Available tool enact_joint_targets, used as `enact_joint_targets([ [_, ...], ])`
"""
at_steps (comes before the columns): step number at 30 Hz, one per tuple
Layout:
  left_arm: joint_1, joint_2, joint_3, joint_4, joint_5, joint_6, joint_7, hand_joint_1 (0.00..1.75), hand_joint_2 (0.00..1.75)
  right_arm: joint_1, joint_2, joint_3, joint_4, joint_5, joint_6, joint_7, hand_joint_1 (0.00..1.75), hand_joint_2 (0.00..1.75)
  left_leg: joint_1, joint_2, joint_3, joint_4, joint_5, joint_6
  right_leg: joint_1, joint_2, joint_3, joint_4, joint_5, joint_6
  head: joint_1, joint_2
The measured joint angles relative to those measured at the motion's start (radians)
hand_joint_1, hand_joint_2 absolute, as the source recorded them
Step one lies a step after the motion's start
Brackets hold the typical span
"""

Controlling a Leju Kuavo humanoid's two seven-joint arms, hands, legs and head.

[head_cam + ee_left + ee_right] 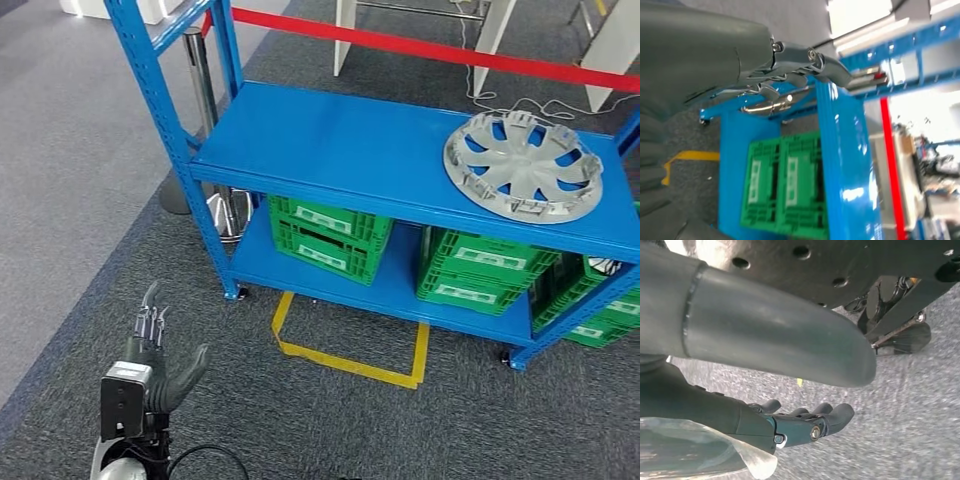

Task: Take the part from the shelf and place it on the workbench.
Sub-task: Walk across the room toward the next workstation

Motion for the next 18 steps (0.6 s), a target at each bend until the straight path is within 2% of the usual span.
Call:
enact_joint_targets([
  [1,-0.001,0.0,0.0,0.001,0.0,0.0,0.001,0.0,1.75,0.0,0.0,-0.001,0.0,0.0,0.0,0.0,0.0,0.0,0.001,0.013,0.001,0.001,-0.002,-0.003,-0.001,-0.011,0.035,-0.06,0.031,0.001,0.0,0.0],
  [2,-0.001,0.0,0.0,0.001,0.0,0.0,0.001,0.0,1.75,0.0,0.0,-0.002,0.0,0.0,0.0,0.0,0.0,0.0,0.0,0.024,0.002,0.003,-0.005,-0.007,0.001,-0.034,0.076,-0.134,0.056,0.001,0.0,0.0],
  [3,-0.002,0.0,0.0,0.002,-0.001,0.0,0.001,0.0,1.75,-0.003,0.0,-0.003,-0.001,0.0,0.0,0.0,0.0,0.0,-0.002,0.035,0.002,0.007,-0.009,-0.012,0.002,-0.052,0.111,-0.196,0.074,-0.004,0.0,0.0],
  [4,-0.003,0.0,0.0,0.002,-0.001,0.0,0.001,0.0,1.75,-0.005,0.0,-0.005,-0.001,0.0,0.0,0.0,0.0,0.0,-0.005,0.045,0.003,0.009,-0.012,-0.017,0.004,-0.064,0.134,-0.236,0.083,-0.01,-0.002,0.0],
  [5,-0.004,0.001,0.0,0.002,-0.001,0.0,0.001,0.0,1.75,-0.006,0.0,-0.006,-0.002,0.0,0.0,0.0,0.0,0.0,-0.007,0.054,0.004,0.011,-0.015,-0.023,0.007,-0.068,0.143,-0.252,0.082,-0.018,-0.003,0.0],
  [7,-0.007,0.001,0.0,0.002,-0.002,0.0,0.001,0.0,1.75,-0.005,0.0,-0.009,-0.001,0.0,0.0,0.0,0.0,0.0,-0.008,0.071,0.008,0.013,-0.018,-0.032,0.008,-0.046,0.141,-0.252,0.085,-0.032,-0.005,0.0],
  [8,-0.009,0.002,0.0,0.002,-0.002,0.0,0.001,0.0,1.75,-0.004,0.0,-0.009,-0.001,0.0,0.0,0.0,0.0,0.0,-0.006,0.062,0.008,0.019,-0.026,-0.038,0.007,-0.036,0.141,-0.253,0.087,-0.037,-0.006,0.0],
  [10,-0.01,0.003,0.0,0.002,-0.002,0.0,0.001,0.0,1.75,-0.004,0.001,-0.011,-0.002,0.0,0.0,0.0,0.0,0.0,0.0,0.012,-0.014,0.083,-0.072,-0.049,0.003,-0.015,0.142,-0.255,0.093,-0.048,-0.008,0.0],
  [11,-0.009,0.004,0.0,0.003,-0.002,0.0,0.001,0.0,1.75,-0.005,0.001,-0.012,-0.002,0.0,0.0,0.0,0.0,0.0,0.003,-0.019,-0.04,0.146,-0.107,-0.053,0.003,-0.003,0.14,-0.255,0.094,-0.051,-0.01,0.0],
  [12,-0.008,0.006,0.0,0.003,-0.002,0.0,0.001,0.0,1.75,-0.006,0.001,-0.012,-0.002,0.0,0.0,0.0,0.0,0.0,0.004,-0.036,-0.071,0.217,-0.141,-0.054,0.004,0.01,0.139,-0.255,0.096,-0.054,-0.01,0.0],
  [13,-0.007,0.007,0.0,0.004,-0.002,0.0,0.001,0.0,1.75,-0.007,0.002,-0.013,-0.002,0.0,0.0,0.0,0.0,0.0,0.004,-0.044,-0.098,0.275,-0.161,-0.054,0.005,0.024,0.138,-0.255,0.096,-0.056,-0.01,0.0],
  [14,-0.006,0.008,0.0,0.004,-0.001,0.0,0.001,0.0,1.75,-0.006,0.002,-0.014,-0.002,0.0,0.0,0.0,0.0,0.0,0.004,-0.047,-0.113,0.304,-0.162,-0.053,0.006,0.038,0.138,-0.254,0.097,-0.057,-0.01,0.0],
  [15,-0.006,0.009,0.0,0.004,-0.001,0.0,0.001,0.0,1.75,-0.005,0.002,-0.015,-0.002,0.0,0.0,0.0,0.0,0.0,0.004,-0.05,-0.109,0.292,-0.143,-0.049,0.007,0.052,0.139,-0.254,0.097,-0.057,-0.01,0.0],
  [16,-0.006,0.009,0.0,0.005,-0.001,0.0,0.001,0.0,1.75,-0.004,0.002,-0.015,-0.002,0.0,0.0,0.0,0.0,0.0,0.004,-0.057,-0.089,0.243,-0.107,-0.044,0.007,0.067,0.139,-0.254,0.098,-0.056,-0.01,0.0],
  [18,-0.006,0.009,0.0,0.005,-0.002,0.0,0.001,0.0,1.75,-0.005,0.003,-0.016,-0.002,0.0,0.0,0.0,0.0,0.0,0.005,-0.102,-0.03,0.105,-0.038,-0.03,0.008,0.095,0.138,-0.253,0.1,-0.052,-0.009,0.0],
])
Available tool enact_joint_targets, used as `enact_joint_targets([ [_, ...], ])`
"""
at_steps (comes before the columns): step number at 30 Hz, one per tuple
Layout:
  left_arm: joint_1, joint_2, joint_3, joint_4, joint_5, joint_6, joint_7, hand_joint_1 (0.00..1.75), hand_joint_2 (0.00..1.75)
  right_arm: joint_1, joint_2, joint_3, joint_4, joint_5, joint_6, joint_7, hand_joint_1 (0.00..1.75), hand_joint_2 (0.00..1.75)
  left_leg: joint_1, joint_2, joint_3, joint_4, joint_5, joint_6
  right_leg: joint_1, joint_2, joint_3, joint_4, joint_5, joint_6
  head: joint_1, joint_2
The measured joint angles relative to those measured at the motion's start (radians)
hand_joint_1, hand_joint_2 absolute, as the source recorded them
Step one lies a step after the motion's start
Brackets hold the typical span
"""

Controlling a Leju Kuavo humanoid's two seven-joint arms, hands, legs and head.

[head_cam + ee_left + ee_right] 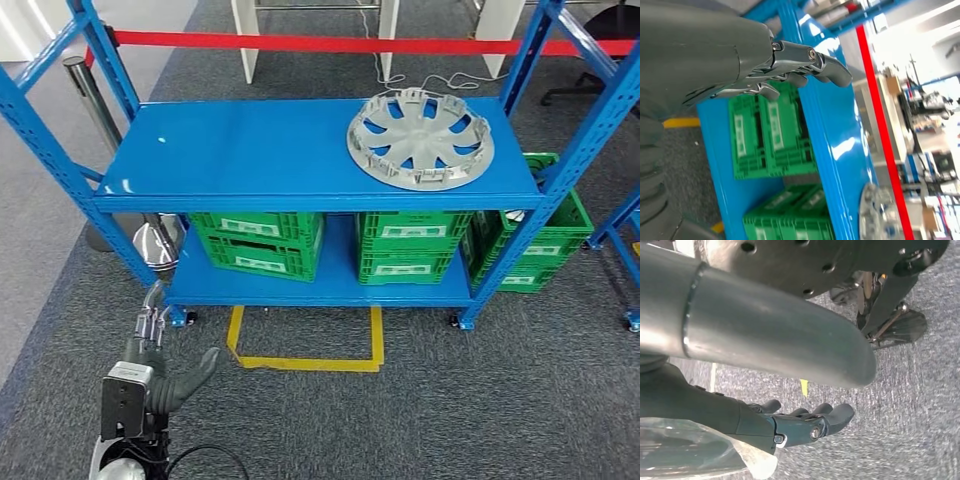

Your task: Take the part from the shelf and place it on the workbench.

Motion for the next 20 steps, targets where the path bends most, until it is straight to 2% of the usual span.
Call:
enact_joint_targets([
  [1,0.0,0.0,0.0,0.0,0.0,0.0,0.0,0.0,1.75,-0.001,0.001,0.0,0.0,0.0,0.0,0.0,0.0,0.0,0.0,-0.021,0.021,-0.05,0.017,0.005,0.0,0.013,-0.003,0.001,0.002,0.004,0.0,0.0],
  [2,0.0,0.0,0.0,0.0,0.0,0.0,0.0,0.0,1.75,-0.002,0.002,-0.001,0.0,0.0,0.0,0.0,0.0,0.0,-0.001,-0.035,0.031,-0.077,0.021,0.008,-0.002,0.024,-0.007,0.001,0.004,0.009,0.0,0.0],
  [4,-0.002,0.001,0.0,0.0,0.0,0.0,0.0,0.0,1.75,0.001,0.003,-0.001,0.0,0.001,0.0,0.0,0.0,0.0,-0.003,-0.024,0.034,-0.088,0.021,0.013,-0.006,0.046,-0.019,-0.001,0.01,0.023,0.0,0.0],
  [5,-0.004,0.0,0.0,0.0,0.001,0.0,0.0,0.0,1.75,0.003,0.003,-0.002,0.0,0.002,0.0,-0.001,0.0,0.0,-0.002,-0.011,0.036,-0.094,0.025,0.016,-0.006,0.038,-0.025,0.001,0.009,0.029,0.001,0.0],
  [6,-0.006,0.0,0.0,0.0,0.002,0.0,0.001,0.0,1.31,0.004,0.003,-0.002,0.0,0.004,0.001,-0.002,0.0,0.0,0.0,0.002,0.038,-0.101,0.03,0.021,-0.005,0.017,-0.035,0.015,-0.001,0.033,0.004,0.0],
  [7,-0.008,-0.001,0.001,0.0,0.004,-0.001,0.002,0.0,0.87,0.003,0.003,-0.002,0.0,0.006,0.001,-0.003,0.0,0.0,0.003,0.018,0.039,-0.108,0.034,0.024,-0.003,-0.013,-0.053,0.048,-0.022,0.037,0.009,0.0],
  [8,-0.008,-0.001,0.002,0.001,0.005,-0.002,0.003,0.0,0.44,0.001,0.003,-0.003,0.0,0.008,0.001,-0.005,0.0,0.0,0.002,0.033,0.039,-0.11,0.036,0.026,-0.003,-0.048,-0.076,0.1,-0.053,0.039,0.012,0.0],
  [9,-0.008,0.0,0.003,0.001,0.007,-0.002,0.005,0.0,0.0,-0.002,0.003,-0.003,0.0,0.011,0.0,-0.006,0.0,0.0,0.001,0.046,0.038,-0.111,0.036,0.027,-0.003,-0.07,-0.107,0.165,-0.086,0.042,0.016,0.0],
  [10,-0.007,0.0,0.004,0.001,0.009,-0.003,0.006,0.0,0.0,-0.004,0.003,-0.003,0.0,0.015,-0.001,-0.007,0.0,0.0,0.001,0.06,0.037,-0.11,0.036,0.028,-0.005,-0.081,-0.134,0.226,-0.112,0.045,0.016,0.0],
  [11,-0.007,0.001,0.005,0.002,0.011,-0.003,0.008,0.0,0.0,-0.004,0.003,-0.003,0.0,0.019,-0.004,-0.007,0.0,0.0,0.0,0.071,0.037,-0.11,0.035,0.028,-0.006,-0.087,-0.148,0.262,-0.122,0.048,0.016,0.0],
  [12,-0.007,0.0,0.006,0.002,0.012,-0.004,0.008,0.0,0.44,-0.002,0.003,-0.003,0.0,0.021,-0.007,-0.005,0.0,0.0,0.0,0.079,0.036,-0.11,0.035,0.027,-0.008,-0.091,-0.143,0.263,-0.114,0.051,0.016,0.0],
  [13,-0.007,0.0,0.007,0.002,0.013,-0.004,0.009,0.0,0.87,0.0,0.002,-0.003,0.0,0.022,-0.01,-0.002,0.0,0.44,0.001,0.086,0.037,-0.109,0.034,0.025,-0.009,-0.094,-0.117,0.224,-0.09,0.052,0.016,0.0],
  [15,-0.008,-0.001,0.009,0.002,0.015,-0.004,0.009,0.0,1.75,0.0,0.002,-0.004,0.0,0.021,-0.015,0.004,0.0,1.31,-0.001,0.092,0.036,-0.103,0.03,0.018,-0.01,-0.105,-0.036,0.089,-0.038,0.051,0.017,0.0],
  [16,-0.011,-0.001,0.011,0.003,0.019,-0.004,0.009,0.0,1.75,-0.002,0.002,-0.006,0.0,0.019,-0.017,0.006,0.0,1.75,-0.003,0.094,0.035,-0.098,0.027,0.013,-0.009,-0.109,-0.004,0.037,-0.027,0.046,0.016,0.0],
  [17,-0.015,-0.001,0.013,0.007,0.021,-0.005,0.009,0.0,1.75,-0.004,0.002,-0.006,0.0,0.014,-0.018,0.008,0.0,1.75,-0.005,0.095,0.033,-0.094,0.025,0.008,-0.008,-0.112,0.014,0.007,-0.025,0.041,0.015,0.0],
  [18,-0.02,-0.001,0.018,0.019,0.025,-0.007,0.01,0.0,1.31,-0.004,0.001,-0.005,0.0,0.007,-0.019,0.01,0.0,1.75,-0.007,0.096,0.031,-0.09,0.023,0.006,-0.007,-0.114,0.02,-0.002,-0.028,0.036,0.014,0.0],
  [19,-0.026,-0.001,0.023,0.037,0.027,-0.011,0.013,0.0,0.87,-0.001,0.001,-0.001,-0.001,-0.003,-0.019,0.012,0.0,1.75,-0.008,0.096,0.03,-0.089,0.023,0.012,-0.008,-0.113,0.021,-0.002,-0.026,0.032,0.013,0.0],
  [20,-0.029,-0.001,0.026,0.047,0.028,-0.013,0.014,0.0,0.58,0.0,0.001,0.002,-0.001,-0.008,-0.018,0.013,0.0,1.75,-0.008,0.096,0.03,-0.088,0.023,0.015,-0.008,-0.113,0.021,-0.003,-0.025,0.032,0.013,0.0],
])
